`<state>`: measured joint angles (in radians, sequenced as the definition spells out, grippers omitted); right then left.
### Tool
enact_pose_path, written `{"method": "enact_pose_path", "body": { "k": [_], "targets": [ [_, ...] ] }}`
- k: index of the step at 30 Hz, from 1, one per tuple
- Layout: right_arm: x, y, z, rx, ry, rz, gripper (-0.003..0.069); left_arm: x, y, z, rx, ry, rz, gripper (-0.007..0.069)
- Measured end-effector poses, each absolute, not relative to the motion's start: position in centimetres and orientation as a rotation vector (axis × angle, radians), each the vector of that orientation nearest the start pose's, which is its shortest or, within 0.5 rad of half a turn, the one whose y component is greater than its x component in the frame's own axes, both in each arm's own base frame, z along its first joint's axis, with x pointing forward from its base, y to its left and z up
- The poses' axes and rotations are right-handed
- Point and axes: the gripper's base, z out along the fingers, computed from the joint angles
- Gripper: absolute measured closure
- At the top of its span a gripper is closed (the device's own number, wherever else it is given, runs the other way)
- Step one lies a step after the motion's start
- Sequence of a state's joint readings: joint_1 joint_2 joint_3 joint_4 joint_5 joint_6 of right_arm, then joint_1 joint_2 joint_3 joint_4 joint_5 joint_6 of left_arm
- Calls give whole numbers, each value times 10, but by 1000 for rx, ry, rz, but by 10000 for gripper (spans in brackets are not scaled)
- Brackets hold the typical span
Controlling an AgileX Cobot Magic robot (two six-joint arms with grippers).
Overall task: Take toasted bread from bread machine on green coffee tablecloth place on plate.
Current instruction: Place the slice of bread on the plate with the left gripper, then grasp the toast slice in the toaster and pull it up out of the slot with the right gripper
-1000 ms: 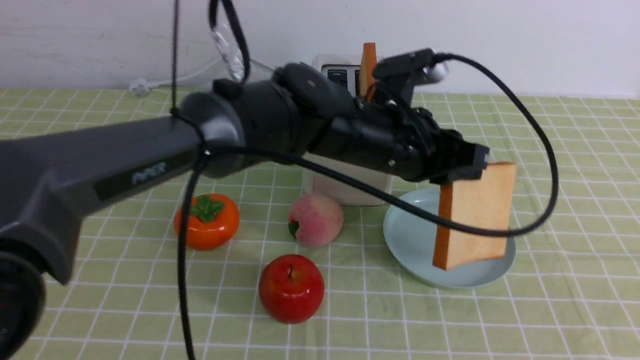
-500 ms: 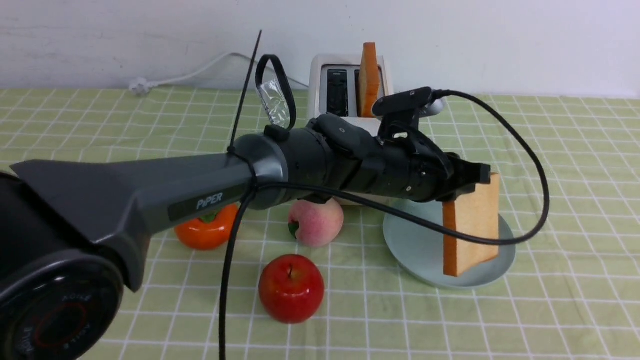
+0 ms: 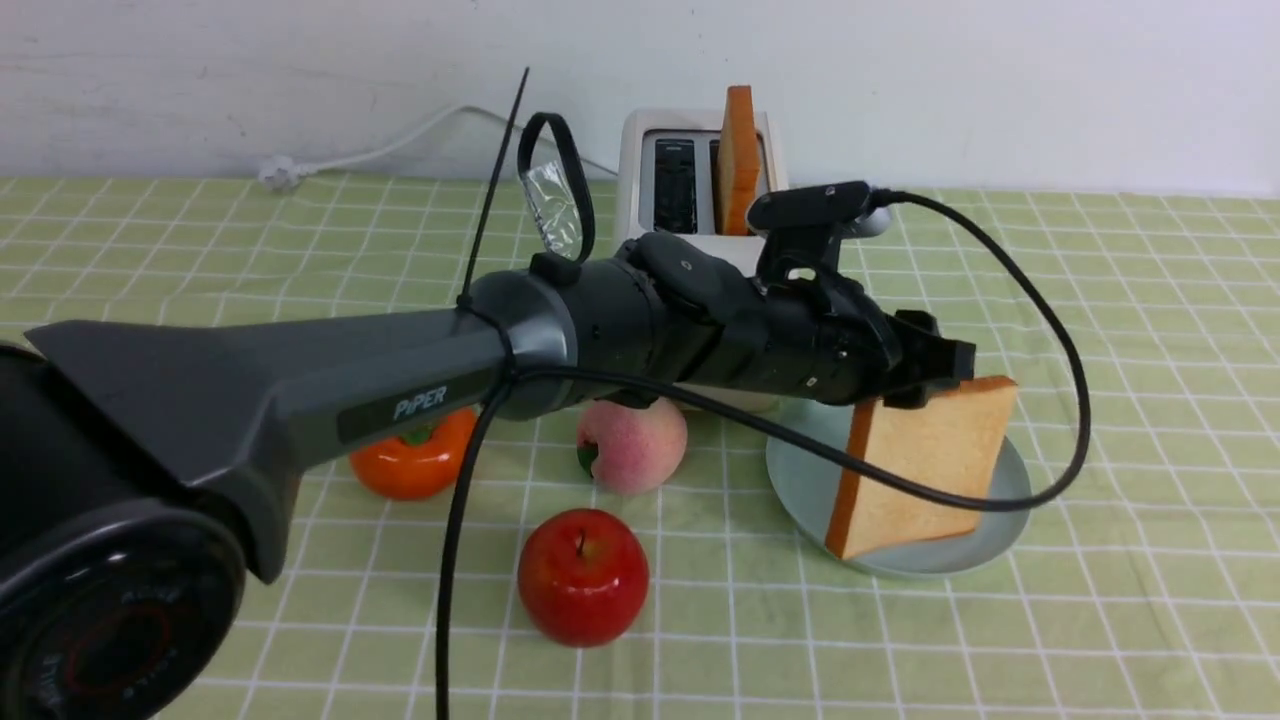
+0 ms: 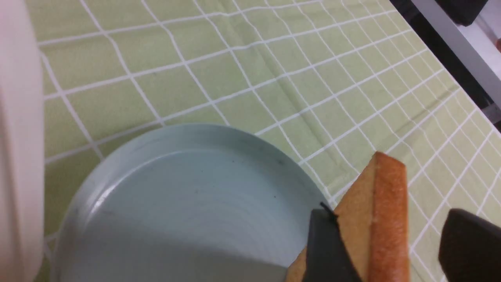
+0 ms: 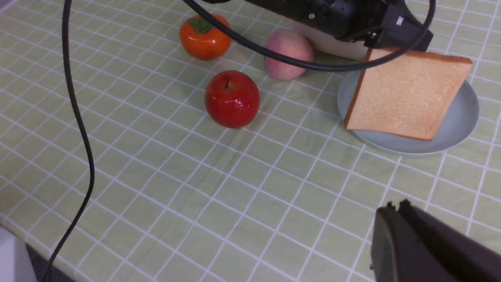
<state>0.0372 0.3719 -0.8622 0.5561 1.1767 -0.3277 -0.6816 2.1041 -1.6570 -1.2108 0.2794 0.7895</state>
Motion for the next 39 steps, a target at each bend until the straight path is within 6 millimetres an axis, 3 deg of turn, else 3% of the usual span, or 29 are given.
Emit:
{"method": "enact_pose_path", "body": {
  "k": [5,10,15,16,17,19,21,28,32,33,35,37,39],
  "targets": [
    [14,46,376,-465,2020,505,657,368,-323,278,501,1967,-854,157],
    [14,46,376,-474,2022,499,657,362,-314,309,566,1849,-774,198],
    [14,43,374,-473,2036,455,657,346,-301,349,594,1753,-761,405],
    [15,42,373,-473,2048,430,657,336,-294,360,622,1731,-748,531],
    [15,41,372,-467,2053,420,657,329,-288,368,636,1713,-736,581],
    [16,40,372,-451,2063,413,657,316,-278,371,665,1711,-714,638],
    [17,39,372,-434,2075,415,657,304,-268,373,683,1715,-692,638],
    [53,40,367,-396,2212,455,657,231,-196,372,570,1720,-632,638],
    [85,45,364,-358,2266,535,656,184,-149,368,421,1683,-649,638],
    [88,46,363,-355,2273,550,656,184,-149,365,421,1694,-649,638],
    [112,52,359,-372,2293,636,656,155,-121,358,348,1652,-647,638],
    [121,54,357,-381,2296,675,656,143,-109,357,328,1622,-652,638],
    [146,60,357,-405,2300,764,656,120,-90,347,310,1585,-664,638]
  ]
}}
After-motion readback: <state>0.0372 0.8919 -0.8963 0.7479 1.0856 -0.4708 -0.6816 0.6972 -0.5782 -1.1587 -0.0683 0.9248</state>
